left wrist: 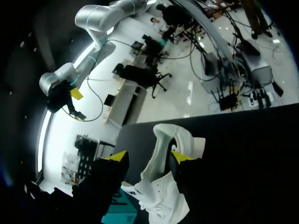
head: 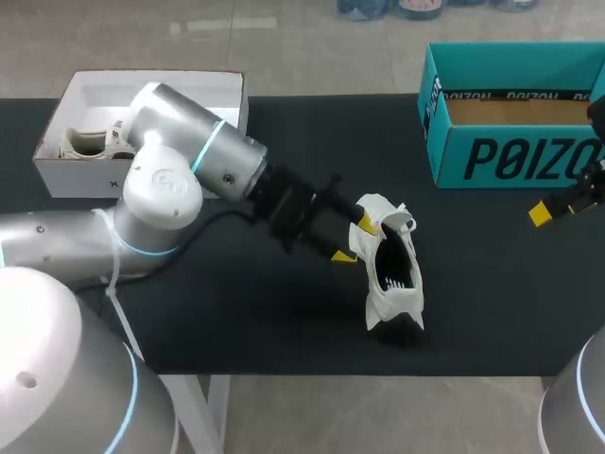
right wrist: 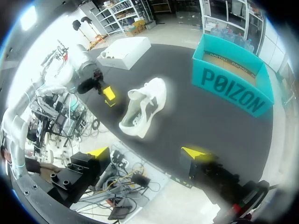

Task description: Take the shoe out of the shoebox, open the shoe tongue, remove and reinsert the insole, then place the shoe into the shoebox

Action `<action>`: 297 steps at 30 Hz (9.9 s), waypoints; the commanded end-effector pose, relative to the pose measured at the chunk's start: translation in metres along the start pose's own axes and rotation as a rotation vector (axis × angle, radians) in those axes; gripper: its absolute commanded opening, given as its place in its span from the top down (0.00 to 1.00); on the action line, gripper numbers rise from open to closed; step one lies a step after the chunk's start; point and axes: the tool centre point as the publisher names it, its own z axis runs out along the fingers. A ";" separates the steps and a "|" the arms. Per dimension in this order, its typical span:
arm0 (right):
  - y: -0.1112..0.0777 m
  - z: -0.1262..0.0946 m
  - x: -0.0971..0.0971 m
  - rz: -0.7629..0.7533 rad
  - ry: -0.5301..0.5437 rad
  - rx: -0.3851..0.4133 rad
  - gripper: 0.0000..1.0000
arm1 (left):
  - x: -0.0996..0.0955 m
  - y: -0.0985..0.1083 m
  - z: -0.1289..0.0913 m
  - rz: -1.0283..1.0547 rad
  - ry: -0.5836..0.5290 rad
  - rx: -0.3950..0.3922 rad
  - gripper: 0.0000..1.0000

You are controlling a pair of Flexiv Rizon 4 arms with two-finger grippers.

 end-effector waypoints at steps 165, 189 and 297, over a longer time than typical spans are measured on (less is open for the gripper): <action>0.000 0.001 0.000 0.001 -0.001 0.002 0.00 | 0.036 0.036 0.094 0.022 0.976 -0.635 1.00; 0.000 0.001 0.000 0.001 -0.001 0.002 0.00 | 0.012 0.056 0.050 -0.022 1.017 -0.780 1.00; 0.000 0.001 0.000 0.001 -0.001 0.002 0.00 | 0.022 -0.038 0.010 -0.696 0.895 -0.643 0.00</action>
